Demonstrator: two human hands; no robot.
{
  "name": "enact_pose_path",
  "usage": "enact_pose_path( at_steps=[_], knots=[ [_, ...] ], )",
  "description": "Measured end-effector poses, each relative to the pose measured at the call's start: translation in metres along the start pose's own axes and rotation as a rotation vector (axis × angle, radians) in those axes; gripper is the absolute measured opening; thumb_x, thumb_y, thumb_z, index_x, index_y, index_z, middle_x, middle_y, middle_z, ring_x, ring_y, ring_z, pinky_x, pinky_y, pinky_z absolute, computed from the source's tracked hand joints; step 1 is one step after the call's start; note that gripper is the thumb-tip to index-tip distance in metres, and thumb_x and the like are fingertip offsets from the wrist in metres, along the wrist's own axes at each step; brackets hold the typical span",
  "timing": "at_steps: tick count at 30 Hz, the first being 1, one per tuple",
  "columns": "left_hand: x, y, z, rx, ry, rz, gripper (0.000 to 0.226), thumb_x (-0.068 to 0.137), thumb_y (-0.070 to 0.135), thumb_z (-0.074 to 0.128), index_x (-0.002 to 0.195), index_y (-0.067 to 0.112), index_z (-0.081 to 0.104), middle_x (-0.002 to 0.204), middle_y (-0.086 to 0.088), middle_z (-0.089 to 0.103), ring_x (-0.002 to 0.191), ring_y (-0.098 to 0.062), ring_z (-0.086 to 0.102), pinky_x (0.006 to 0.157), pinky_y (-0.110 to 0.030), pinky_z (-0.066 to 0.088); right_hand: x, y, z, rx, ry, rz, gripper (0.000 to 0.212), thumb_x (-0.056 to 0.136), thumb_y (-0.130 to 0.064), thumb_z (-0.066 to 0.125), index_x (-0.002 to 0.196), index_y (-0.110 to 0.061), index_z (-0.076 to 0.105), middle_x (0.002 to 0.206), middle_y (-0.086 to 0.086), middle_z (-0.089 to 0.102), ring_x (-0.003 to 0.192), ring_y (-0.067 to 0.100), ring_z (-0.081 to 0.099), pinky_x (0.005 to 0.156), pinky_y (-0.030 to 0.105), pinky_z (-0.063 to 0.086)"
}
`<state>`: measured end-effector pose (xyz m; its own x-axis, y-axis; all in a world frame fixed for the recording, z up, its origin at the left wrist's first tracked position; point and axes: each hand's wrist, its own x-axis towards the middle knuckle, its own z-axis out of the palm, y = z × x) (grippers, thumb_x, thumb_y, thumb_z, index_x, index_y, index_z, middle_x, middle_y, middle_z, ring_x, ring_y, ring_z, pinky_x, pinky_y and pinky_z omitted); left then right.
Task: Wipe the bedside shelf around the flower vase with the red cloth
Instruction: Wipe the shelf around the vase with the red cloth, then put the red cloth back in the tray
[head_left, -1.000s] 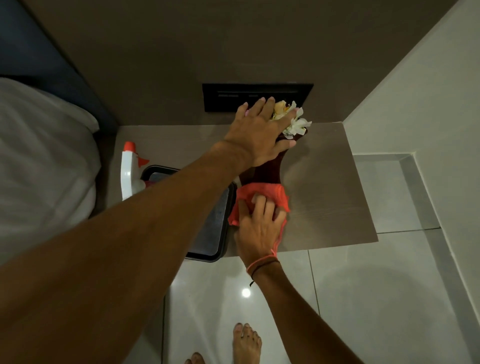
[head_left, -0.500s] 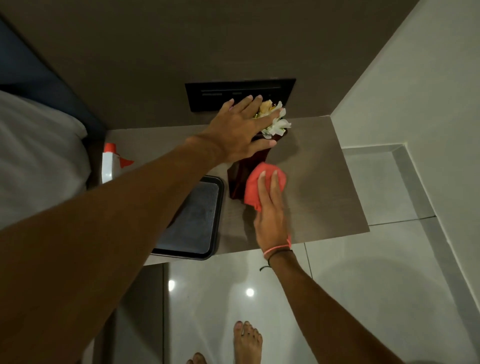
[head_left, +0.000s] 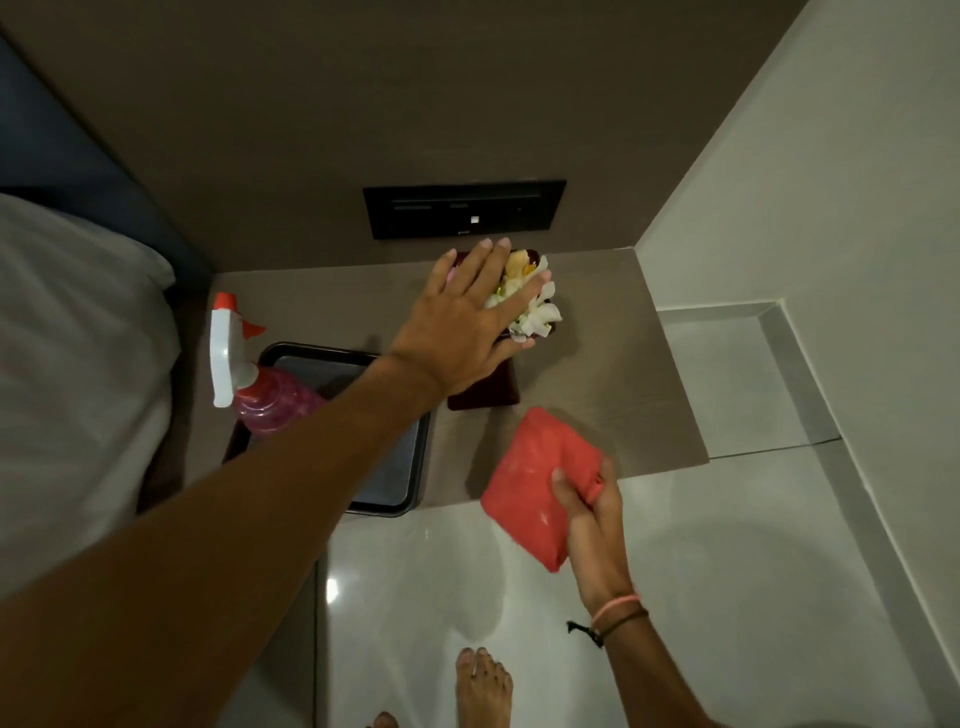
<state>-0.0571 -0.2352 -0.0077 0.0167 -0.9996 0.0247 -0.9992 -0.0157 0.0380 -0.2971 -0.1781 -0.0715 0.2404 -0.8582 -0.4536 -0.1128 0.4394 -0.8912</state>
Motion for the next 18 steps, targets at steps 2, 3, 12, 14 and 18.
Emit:
enact_pose_path(
  at_steps=[2,3,12,14,18],
  knots=[
    [-0.007,0.004,0.0,-0.004,-0.008,0.002,0.072,0.099,0.063,0.032,0.161,0.038,0.005,0.172,-0.015,0.005,0.16,-0.031,0.006,0.129,-0.054,0.01,-0.013,0.0,0.006,0.268,0.009,0.203,0.033,0.089,-0.018,0.068,0.118,-0.031,0.066,0.11,-0.004,0.078,0.101,0.021,0.074,0.07,0.039,0.064],
    [-0.01,0.006,-0.001,-0.014,-0.017,0.007,0.072,0.099,0.063,0.032,0.161,0.037,0.004,0.172,-0.015,0.003,0.16,-0.031,0.005,0.129,-0.054,0.009,-0.018,-0.002,0.011,0.338,-0.003,0.27,0.035,0.085,-0.017,0.07,0.118,-0.027,0.067,0.109,0.003,0.079,0.099,0.028,0.075,0.068,0.046,0.064],
    [-0.152,0.016,0.0,-0.364,0.36,-0.178,0.029,0.101,0.028,0.051,0.112,0.009,0.071,0.105,-0.013,0.07,0.09,-0.027,0.067,0.077,-0.046,0.057,-0.019,-0.01,0.083,0.387,-0.129,0.458,0.031,0.094,-0.016,0.062,0.124,-0.02,0.064,0.122,0.017,0.072,0.11,0.037,0.07,0.086,0.056,0.06],
    [-0.202,0.012,0.013,-0.359,0.328,-0.195,0.025,0.098,0.024,0.054,0.091,0.009,0.072,0.081,-0.008,0.069,0.068,-0.023,0.064,0.059,-0.042,0.055,-0.004,-0.009,0.105,0.376,-0.134,0.471,0.041,0.096,-0.014,0.06,0.136,-0.012,0.057,0.132,0.021,0.066,0.122,0.042,0.061,0.103,0.064,0.048],
    [-0.265,-0.024,0.028,-0.347,0.198,-0.319,0.031,0.098,0.026,0.051,0.078,0.009,0.069,0.067,-0.006,0.065,0.056,-0.023,0.061,0.052,-0.038,0.054,0.032,-0.009,0.164,0.263,-0.116,0.465,0.044,0.097,-0.01,0.06,0.139,-0.003,0.053,0.138,0.028,0.059,0.126,0.045,0.057,0.106,0.067,0.043]
  ],
)
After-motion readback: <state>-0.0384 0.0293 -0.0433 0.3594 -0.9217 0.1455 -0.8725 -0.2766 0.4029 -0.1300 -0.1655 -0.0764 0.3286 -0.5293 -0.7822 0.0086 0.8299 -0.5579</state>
